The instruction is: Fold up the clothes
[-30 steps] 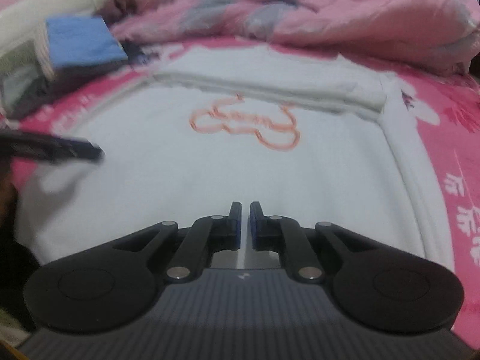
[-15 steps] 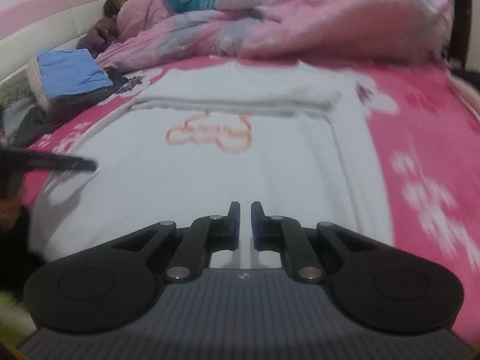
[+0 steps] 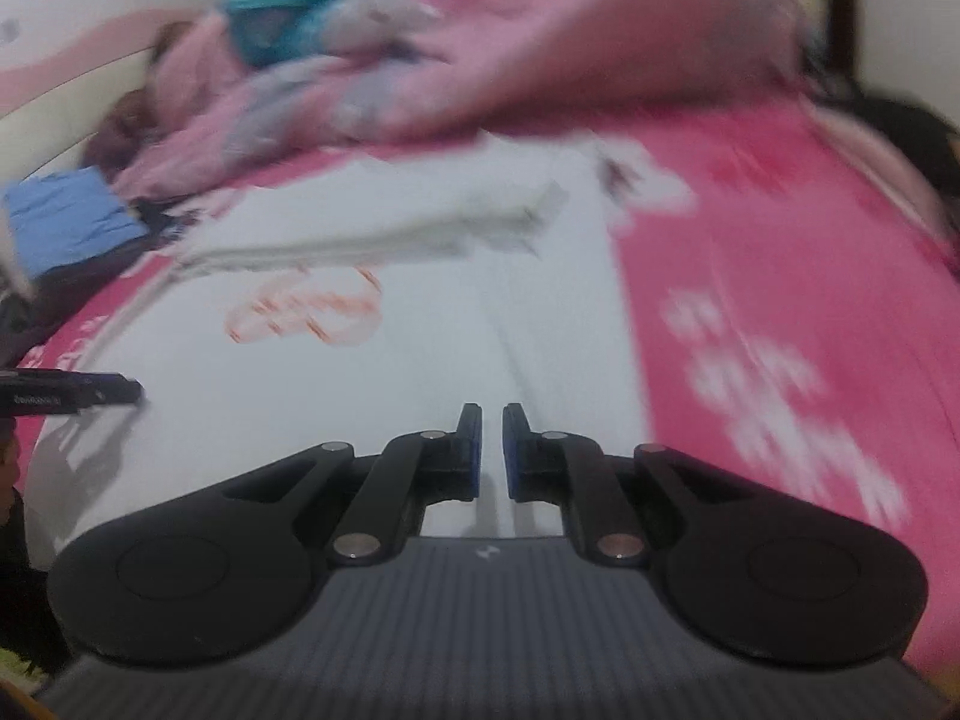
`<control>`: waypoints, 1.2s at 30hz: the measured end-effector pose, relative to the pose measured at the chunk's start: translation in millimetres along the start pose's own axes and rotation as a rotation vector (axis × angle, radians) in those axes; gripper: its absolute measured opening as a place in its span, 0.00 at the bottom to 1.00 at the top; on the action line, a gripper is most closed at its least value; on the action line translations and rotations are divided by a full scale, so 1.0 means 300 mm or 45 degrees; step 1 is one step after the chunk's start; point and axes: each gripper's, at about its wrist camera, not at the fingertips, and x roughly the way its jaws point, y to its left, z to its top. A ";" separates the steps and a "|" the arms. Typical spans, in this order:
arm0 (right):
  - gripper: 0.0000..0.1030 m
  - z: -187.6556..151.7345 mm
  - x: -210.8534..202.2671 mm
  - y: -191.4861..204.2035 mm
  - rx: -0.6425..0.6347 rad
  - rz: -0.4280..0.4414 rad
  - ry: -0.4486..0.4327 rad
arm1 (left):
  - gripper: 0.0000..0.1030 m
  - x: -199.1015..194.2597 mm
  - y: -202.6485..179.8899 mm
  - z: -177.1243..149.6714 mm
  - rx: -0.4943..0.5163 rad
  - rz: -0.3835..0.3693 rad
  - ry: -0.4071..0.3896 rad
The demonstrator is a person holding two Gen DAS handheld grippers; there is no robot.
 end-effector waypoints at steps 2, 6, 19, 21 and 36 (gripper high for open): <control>0.07 0.032 0.096 0.021 -0.067 -0.024 0.020 | 0.48 0.001 -0.004 0.003 0.007 0.002 -0.009; 0.03 0.041 0.224 -0.017 -0.120 -0.181 0.096 | 0.48 0.013 0.001 0.010 0.018 -0.004 -0.014; 0.04 0.215 0.279 -0.103 0.007 -0.053 0.079 | 0.49 0.025 0.034 0.017 0.001 -0.019 -0.014; 0.04 0.218 0.344 -0.095 -0.072 -0.063 0.137 | 0.49 0.029 0.038 0.015 0.000 -0.022 -0.013; 0.02 0.203 0.385 -0.112 -0.119 -0.146 0.234 | 0.50 0.035 0.037 0.019 0.030 -0.041 -0.010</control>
